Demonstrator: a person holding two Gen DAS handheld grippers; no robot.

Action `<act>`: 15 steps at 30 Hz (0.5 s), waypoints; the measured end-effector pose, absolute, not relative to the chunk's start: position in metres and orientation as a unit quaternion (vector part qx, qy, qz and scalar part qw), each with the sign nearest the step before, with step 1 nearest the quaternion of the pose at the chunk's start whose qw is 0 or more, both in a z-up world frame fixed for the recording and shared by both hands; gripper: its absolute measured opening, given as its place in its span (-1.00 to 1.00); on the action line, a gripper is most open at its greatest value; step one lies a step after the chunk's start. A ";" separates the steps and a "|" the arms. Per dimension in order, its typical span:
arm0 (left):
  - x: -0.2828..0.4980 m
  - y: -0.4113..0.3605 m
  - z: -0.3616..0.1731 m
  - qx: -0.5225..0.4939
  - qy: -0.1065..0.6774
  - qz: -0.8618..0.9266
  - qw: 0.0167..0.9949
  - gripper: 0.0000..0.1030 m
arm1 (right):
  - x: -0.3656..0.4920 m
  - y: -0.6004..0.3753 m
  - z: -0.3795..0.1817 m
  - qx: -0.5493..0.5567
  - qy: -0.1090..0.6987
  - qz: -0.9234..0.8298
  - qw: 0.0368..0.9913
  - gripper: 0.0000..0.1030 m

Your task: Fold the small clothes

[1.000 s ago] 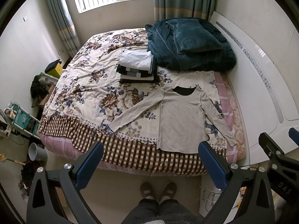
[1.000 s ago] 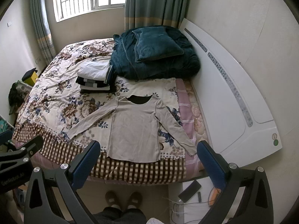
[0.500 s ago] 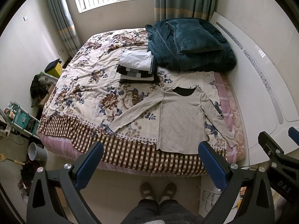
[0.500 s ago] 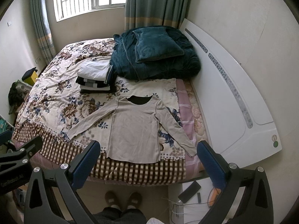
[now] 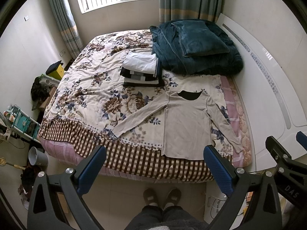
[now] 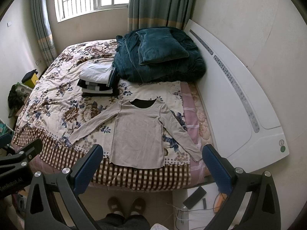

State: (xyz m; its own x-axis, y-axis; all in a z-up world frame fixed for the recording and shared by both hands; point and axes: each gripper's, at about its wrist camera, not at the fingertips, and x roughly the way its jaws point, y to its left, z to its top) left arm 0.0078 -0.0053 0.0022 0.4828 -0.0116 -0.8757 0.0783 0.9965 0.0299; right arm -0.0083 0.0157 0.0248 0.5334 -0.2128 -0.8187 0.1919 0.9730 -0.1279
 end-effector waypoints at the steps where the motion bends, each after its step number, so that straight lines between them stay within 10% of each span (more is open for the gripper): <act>1: 0.008 -0.005 0.002 0.033 0.508 -0.026 0.860 1.00 | -0.008 0.016 0.025 -0.011 0.469 -0.116 0.876 1.00; 15: 0.075 -0.005 -0.041 0.051 0.496 -0.021 0.866 1.00 | 0.012 -0.002 -0.019 0.012 0.488 -0.157 0.858 1.00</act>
State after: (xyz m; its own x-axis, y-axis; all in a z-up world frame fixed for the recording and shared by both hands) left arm 0.0755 -0.0048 -0.0412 0.5067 0.0153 -0.8620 0.0866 0.9939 0.0685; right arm 0.0115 -0.0016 -0.0191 0.4739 -0.2570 -0.8423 0.2806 0.9507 -0.1322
